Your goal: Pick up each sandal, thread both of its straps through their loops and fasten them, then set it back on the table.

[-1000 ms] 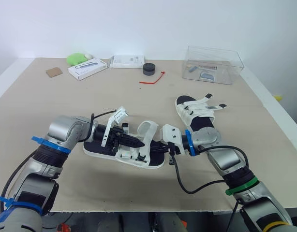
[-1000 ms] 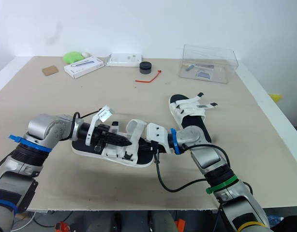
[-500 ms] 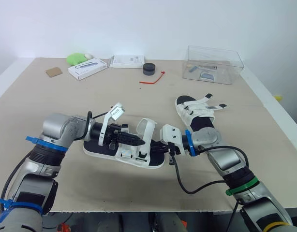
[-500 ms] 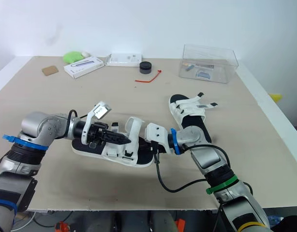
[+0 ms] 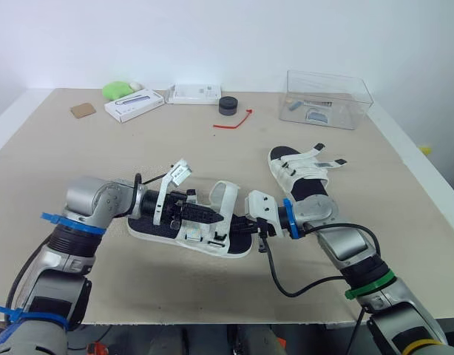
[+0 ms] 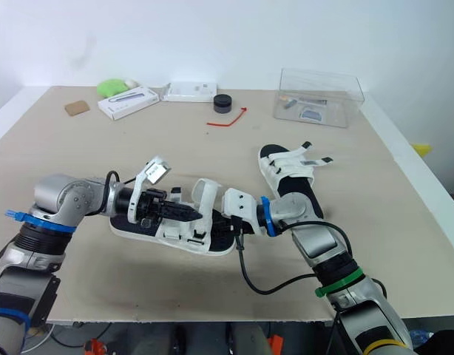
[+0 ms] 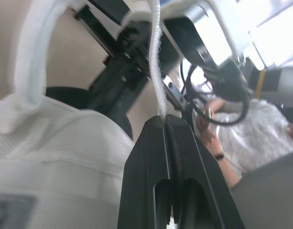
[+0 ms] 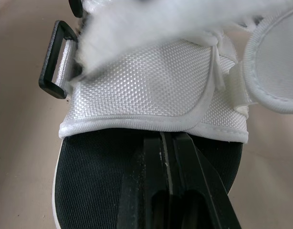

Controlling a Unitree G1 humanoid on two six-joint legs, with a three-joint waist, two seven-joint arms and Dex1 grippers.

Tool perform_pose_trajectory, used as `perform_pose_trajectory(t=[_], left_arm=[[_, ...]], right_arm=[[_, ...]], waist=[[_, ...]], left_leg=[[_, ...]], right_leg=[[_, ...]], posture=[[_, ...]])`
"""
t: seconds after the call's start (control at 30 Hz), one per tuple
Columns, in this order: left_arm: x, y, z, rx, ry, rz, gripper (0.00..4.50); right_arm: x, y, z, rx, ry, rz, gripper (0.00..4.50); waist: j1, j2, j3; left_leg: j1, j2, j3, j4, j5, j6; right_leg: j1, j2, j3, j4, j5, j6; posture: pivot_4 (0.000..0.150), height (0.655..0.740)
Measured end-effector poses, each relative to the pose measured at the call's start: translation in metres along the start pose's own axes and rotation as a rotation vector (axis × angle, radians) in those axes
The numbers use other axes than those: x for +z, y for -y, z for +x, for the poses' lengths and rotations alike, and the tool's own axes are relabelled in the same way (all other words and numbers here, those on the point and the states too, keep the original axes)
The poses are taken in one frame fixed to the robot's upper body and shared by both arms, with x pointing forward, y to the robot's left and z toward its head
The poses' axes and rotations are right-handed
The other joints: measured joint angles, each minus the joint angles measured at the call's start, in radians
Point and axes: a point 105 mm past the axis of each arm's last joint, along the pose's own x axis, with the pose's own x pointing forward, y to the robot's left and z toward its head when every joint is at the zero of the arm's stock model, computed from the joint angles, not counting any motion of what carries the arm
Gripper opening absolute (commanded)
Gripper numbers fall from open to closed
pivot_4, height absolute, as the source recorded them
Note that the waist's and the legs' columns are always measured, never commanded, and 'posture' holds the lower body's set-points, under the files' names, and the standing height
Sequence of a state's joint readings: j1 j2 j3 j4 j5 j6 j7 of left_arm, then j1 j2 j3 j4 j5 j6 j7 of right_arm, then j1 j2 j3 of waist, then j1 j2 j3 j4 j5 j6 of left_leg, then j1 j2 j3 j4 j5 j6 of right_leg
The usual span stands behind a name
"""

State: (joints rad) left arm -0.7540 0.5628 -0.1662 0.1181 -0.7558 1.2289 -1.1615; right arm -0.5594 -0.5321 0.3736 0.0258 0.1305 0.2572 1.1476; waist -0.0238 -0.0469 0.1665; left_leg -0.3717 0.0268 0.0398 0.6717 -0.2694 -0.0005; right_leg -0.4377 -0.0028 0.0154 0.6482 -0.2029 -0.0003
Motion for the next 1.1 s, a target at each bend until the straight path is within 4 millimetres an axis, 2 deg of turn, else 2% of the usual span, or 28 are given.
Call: perform_pose_trajectory(t=[0.17,0.5,0.7,1.1], left_arm=[[0.000,0.001,0.000,-0.003,-0.001,0.000,0.07],[-0.002,0.015,-0.004,-0.059,-0.036,-0.008,0.07],[-0.009,0.010,-0.006,-0.038,-0.044,-0.029,0.07],[-0.001,0.003,-0.008,-0.019,0.003,-0.030,0.07]], right_arm=[[0.000,0.000,-0.001,0.000,-0.003,-0.001,0.00],[-0.001,-0.001,-0.002,-0.002,-0.008,-0.004,0.00],[-0.001,0.000,-0.002,-0.003,-0.009,-0.002,0.00],[-0.002,0.000,-0.002,-0.005,-0.012,0.002,0.00]], waist=[[0.000,0.000,0.000],[0.001,0.000,0.000],[0.001,0.000,0.000],[0.001,0.000,0.000]], left_leg=[[0.000,0.000,0.000,0.000,0.000,0.000],[0.000,0.000,0.000,0.000,0.000,0.000],[0.000,-0.001,0.000,0.000,0.000,0.000],[0.000,0.000,0.000,0.000,0.000,0.000]], right_leg=[[0.000,0.000,0.000,0.000,0.000,0.000],[0.000,-0.001,0.000,0.000,0.000,0.000],[0.000,-0.001,0.000,0.000,0.000,0.000],[0.000,-0.001,0.000,0.000,0.000,0.000]], posture=[[0.150,0.7400],[0.150,0.7400],[0.150,0.7400],[0.150,0.7400]])
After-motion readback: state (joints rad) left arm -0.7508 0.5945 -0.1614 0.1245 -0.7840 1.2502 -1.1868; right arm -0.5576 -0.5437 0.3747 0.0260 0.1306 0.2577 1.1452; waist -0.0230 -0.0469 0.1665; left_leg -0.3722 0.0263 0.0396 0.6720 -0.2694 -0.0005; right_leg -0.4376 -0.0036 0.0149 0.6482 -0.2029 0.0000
